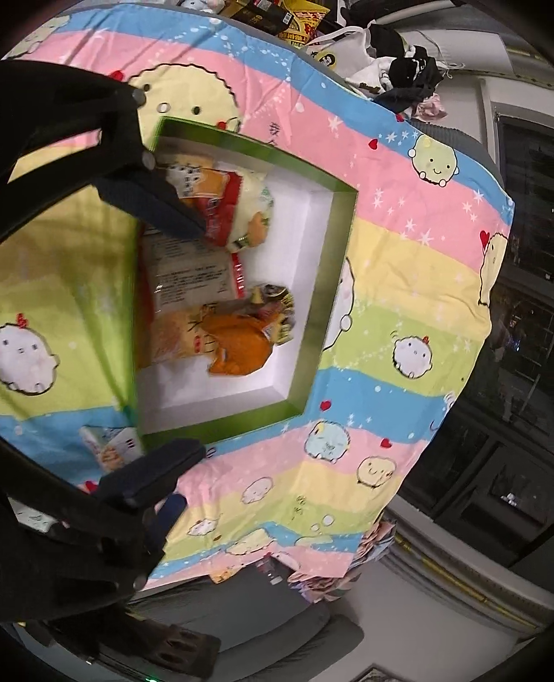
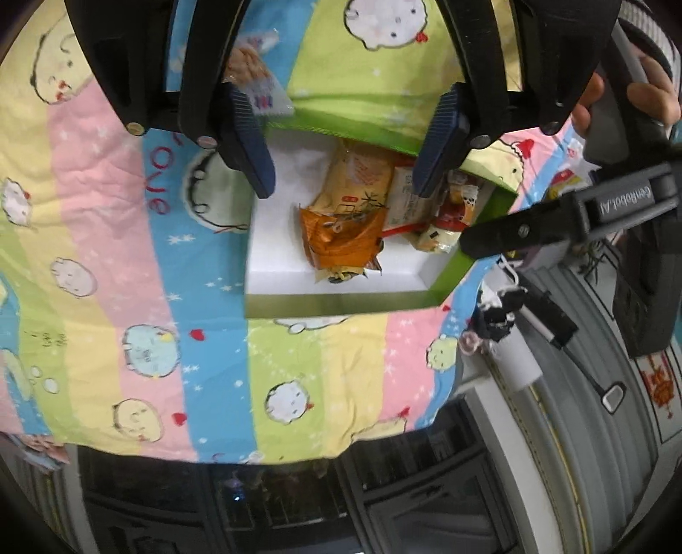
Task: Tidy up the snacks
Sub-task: 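Withdraw both grippers and approach the white peanut snack bag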
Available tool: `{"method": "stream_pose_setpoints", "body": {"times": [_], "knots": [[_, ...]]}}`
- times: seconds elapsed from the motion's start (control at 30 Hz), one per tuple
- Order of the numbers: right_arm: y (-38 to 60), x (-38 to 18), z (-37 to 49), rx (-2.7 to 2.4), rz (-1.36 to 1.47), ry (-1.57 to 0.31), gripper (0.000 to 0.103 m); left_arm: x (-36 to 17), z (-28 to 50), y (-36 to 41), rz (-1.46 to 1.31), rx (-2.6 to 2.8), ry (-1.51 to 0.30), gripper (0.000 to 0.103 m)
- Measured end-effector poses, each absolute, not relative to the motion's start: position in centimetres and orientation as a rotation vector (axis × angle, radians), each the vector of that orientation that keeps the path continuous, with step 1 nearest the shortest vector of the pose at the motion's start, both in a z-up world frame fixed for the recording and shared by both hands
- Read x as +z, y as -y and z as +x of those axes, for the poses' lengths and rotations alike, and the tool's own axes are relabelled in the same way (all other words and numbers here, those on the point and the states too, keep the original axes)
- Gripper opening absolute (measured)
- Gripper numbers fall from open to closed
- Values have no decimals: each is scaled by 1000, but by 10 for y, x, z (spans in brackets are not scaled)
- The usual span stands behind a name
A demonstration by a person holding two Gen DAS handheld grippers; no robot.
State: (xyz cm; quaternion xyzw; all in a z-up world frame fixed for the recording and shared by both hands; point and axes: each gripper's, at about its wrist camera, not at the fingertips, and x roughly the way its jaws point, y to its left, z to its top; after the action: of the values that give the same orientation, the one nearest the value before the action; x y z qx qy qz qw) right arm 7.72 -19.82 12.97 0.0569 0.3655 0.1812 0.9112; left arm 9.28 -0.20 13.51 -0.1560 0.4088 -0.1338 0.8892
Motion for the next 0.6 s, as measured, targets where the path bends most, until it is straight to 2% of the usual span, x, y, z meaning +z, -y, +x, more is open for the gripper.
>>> {"method": "stream_pose_setpoints", "body": {"times": [0.23, 0.6], "knots": [[250, 127, 29, 341, 177, -729, 82, 112, 45, 24, -336, -382, -916, 102], [288, 70, 13, 269, 147, -849, 82, 75, 39, 72, -368, -451, -1011, 102]]}}
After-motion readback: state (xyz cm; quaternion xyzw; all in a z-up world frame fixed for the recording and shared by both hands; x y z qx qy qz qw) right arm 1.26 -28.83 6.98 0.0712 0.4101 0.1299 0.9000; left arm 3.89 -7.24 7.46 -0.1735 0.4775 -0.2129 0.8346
